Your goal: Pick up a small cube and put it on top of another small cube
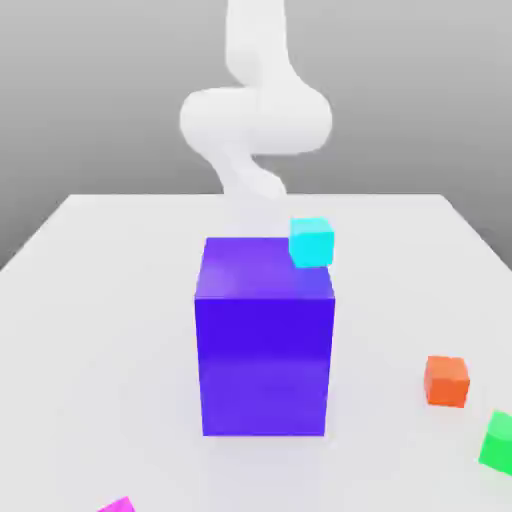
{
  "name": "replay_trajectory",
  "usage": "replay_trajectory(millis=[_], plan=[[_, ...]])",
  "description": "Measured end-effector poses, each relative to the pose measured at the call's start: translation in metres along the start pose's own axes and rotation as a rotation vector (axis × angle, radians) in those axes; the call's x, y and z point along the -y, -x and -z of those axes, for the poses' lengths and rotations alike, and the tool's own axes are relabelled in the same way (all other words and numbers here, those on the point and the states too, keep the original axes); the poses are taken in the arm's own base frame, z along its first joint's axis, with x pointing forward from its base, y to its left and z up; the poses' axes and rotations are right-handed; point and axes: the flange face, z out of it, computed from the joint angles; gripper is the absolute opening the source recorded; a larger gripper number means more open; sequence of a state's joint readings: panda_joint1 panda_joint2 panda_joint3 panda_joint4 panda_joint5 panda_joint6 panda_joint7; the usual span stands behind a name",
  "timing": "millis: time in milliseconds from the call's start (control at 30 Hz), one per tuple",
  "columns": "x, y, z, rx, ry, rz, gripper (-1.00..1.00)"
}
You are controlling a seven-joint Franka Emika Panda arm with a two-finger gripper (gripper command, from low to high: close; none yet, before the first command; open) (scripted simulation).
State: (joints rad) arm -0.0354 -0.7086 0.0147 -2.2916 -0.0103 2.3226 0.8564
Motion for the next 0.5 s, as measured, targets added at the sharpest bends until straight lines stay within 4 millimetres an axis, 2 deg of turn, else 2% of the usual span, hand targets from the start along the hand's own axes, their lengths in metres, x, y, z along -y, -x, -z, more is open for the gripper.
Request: replay_trajectory(millis=[233, 367, 500], plan=[[-0.015, -0.018, -0.121, 0.051, 0.18, -0.174, 0.0], [-0.036, -0.023, -0.189, 0.079, 0.276, -0.274, 0.0], [-0.066, -0.022, -0.254, 0.108, 0.37, -0.375, 0.0]])
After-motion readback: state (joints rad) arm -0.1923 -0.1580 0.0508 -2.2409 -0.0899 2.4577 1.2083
